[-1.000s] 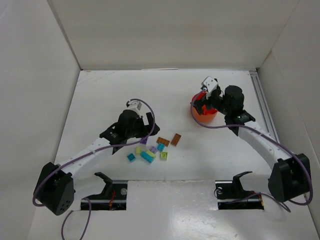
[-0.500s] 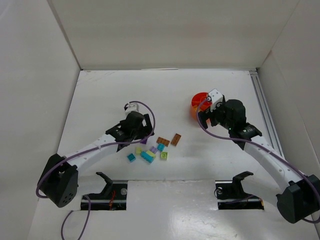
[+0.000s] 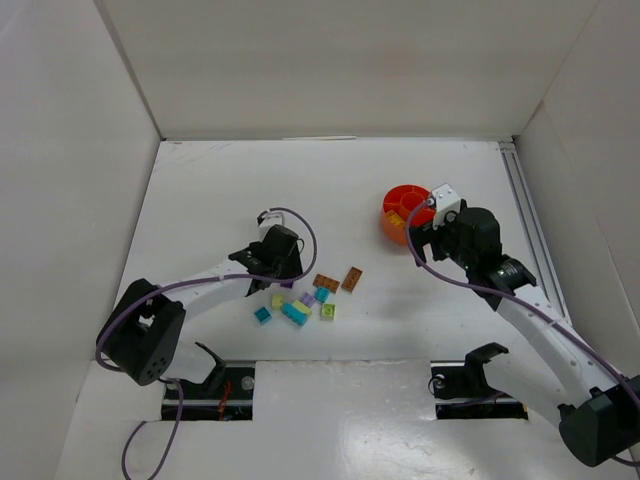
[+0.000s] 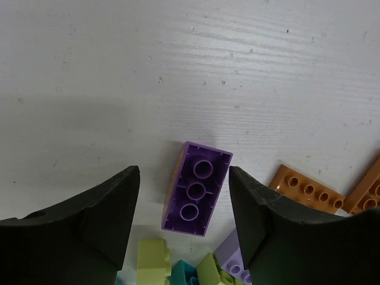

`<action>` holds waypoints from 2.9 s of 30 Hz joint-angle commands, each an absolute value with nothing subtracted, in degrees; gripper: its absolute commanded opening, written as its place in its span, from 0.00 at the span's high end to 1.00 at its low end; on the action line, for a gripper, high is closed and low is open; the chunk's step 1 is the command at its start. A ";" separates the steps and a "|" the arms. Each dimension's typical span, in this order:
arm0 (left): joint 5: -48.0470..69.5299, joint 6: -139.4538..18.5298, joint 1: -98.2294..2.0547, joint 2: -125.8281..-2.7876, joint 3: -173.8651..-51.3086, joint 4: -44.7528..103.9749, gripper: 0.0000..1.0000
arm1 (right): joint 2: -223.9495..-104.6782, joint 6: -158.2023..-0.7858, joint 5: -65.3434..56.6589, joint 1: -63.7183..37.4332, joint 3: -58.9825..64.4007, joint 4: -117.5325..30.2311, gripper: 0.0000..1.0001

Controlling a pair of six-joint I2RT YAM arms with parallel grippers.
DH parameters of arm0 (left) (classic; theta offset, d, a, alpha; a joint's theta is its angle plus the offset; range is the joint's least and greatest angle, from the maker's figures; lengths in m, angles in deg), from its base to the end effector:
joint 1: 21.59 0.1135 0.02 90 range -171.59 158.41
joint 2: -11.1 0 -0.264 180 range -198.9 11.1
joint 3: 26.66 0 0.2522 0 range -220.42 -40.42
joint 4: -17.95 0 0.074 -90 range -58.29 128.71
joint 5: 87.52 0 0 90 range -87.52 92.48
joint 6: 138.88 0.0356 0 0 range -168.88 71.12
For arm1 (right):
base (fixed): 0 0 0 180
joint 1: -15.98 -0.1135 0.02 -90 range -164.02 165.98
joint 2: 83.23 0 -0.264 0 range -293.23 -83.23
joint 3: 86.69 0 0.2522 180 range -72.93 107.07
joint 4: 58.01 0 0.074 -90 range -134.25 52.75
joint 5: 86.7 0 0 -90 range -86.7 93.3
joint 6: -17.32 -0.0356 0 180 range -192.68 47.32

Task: Sort the legos into containers by color

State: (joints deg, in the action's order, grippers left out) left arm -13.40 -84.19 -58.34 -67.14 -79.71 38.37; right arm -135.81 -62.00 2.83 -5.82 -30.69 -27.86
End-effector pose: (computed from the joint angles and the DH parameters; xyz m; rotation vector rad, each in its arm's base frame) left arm 0.2223 -0.1538 0.1873 -0.1039 2.3456 -0.2981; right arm 0.1941 0.0780 0.2889 -0.5754 1.9569 0.1301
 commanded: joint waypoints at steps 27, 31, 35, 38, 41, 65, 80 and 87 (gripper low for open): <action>-13.33 -77.97 -61.49 -73.19 -82.43 38.12 0.77 | -132.72 -63.19 5.67 -3.00 -32.75 -25.88 0.00; -15.27 -79.11 -62.81 -71.70 -85.41 39.36 0.80 | -132.10 -63.19 5.67 -3.00 -32.76 -25.88 0.00; -15.89 -77.37 -62.81 -68.36 -88.66 36.30 0.81 | -129.82 -62.66 5.67 -3.00 -33.37 -26.67 0.00; -15.37 -73.77 -62.81 -67.30 -92.18 29.91 0.81 | -127.36 -63.18 5.67 -1.60 -34.08 -27.99 0.00; -12.56 -67.18 -62.81 -69.31 -96.22 21.12 0.82 | -125.43 -63.19 6.29 0.25 -34.69 -28.60 0.00; 37.37 -58.81 -58.59 -115.63 -142.54 -5.29 0.82 | -119.53 -62.04 -1.10 6.49 -36.36 -30.45 0.00; 35.97 -65.58 -58.59 -120.74 -140.71 -12.40 0.82 | -122.34 -61.52 -0.04 6.49 -35.84 -30.45 0.00; 34.21 -68.65 -58.59 -121.79 -139.29 -15.48 0.82 | -122.34 -61.52 -0.04 6.49 -35.84 -30.45 0.00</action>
State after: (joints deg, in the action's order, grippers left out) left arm 34.60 -66.27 -58.49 -122.37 -139.40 -9.43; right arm -122.67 -61.94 -0.52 6.23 -36.37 -28.00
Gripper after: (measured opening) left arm 0.327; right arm 0.995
